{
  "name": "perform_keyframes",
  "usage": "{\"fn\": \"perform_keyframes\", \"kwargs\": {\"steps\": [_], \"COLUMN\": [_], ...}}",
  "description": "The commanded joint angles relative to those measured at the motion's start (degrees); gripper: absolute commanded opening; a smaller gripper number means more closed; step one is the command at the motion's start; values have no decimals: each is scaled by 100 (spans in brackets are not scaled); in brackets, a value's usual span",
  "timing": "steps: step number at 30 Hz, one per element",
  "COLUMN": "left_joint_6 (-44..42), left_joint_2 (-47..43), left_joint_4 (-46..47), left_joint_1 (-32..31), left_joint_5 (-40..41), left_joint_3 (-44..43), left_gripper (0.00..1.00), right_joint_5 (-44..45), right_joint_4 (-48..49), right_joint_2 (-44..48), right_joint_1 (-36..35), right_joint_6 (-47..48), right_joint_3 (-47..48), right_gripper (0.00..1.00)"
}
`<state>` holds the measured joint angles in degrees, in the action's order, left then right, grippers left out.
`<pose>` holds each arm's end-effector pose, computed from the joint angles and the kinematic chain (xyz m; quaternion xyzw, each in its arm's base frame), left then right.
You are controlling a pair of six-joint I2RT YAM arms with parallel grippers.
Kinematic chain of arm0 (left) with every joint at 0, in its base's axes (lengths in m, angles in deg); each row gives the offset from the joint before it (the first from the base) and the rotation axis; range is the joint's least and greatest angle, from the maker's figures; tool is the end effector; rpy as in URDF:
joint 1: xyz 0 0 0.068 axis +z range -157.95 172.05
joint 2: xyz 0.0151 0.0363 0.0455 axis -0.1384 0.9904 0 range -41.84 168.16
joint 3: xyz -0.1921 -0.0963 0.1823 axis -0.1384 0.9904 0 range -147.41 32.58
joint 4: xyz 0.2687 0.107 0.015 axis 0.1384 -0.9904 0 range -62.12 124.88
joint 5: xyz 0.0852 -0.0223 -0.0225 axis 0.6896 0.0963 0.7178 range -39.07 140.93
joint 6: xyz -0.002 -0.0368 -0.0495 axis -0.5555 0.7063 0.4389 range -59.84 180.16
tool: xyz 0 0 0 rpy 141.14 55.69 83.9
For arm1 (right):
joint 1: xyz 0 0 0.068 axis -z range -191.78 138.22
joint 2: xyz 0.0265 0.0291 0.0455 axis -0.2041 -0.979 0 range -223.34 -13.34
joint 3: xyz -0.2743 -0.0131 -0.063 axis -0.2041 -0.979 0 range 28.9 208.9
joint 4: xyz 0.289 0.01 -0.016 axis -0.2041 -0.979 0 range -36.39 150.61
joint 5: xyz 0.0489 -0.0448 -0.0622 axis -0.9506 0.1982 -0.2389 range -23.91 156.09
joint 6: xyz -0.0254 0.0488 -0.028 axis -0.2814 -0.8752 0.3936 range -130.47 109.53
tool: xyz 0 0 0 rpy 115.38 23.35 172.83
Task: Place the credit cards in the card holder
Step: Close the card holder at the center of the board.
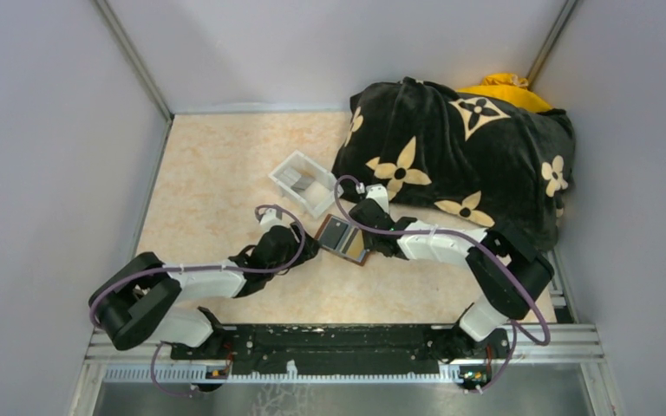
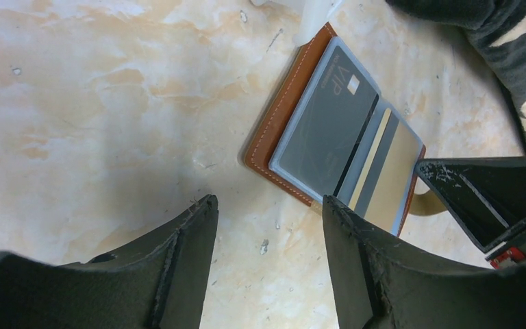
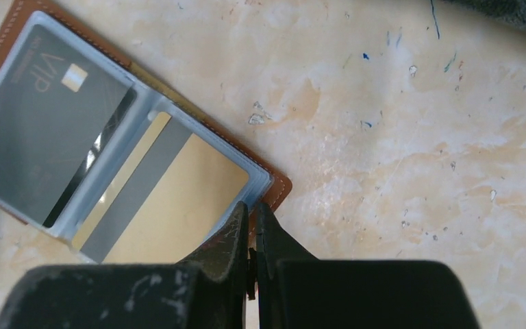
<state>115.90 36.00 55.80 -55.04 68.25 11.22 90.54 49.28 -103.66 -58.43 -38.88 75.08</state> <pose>0.1876 -0.1814 0.1157 -0.1350 0.8714 -0.2700 0.3867 0.2382 0.2242 0.1424 -0.0860 0.9315 0.0163 0.3531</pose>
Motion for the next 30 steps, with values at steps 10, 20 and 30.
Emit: {"fn": "perform_keyframes", "kwargs": {"steps": [10,20,30], "left_joint_6": [173,834,2488], "left_joint_2": [884,1240,1154], "left_joint_4": [804,2098,2976], "left_joint_1": [320,499,90], "left_joint_5": [-697,-1924,-2277], "left_joint_3": [301,828,1339], "left_gripper": [69,70,76], "right_joint_5": [-481,-494,-637], "right_joint_4": [-588,-666,-453], "right_joint_2": [1093,777,655], "right_joint_1": [-26,-19,-21], "right_joint_6": [-172,-150,-286], "right_joint_3": [724,1299,1360], "right_gripper": [0,0,0]}}
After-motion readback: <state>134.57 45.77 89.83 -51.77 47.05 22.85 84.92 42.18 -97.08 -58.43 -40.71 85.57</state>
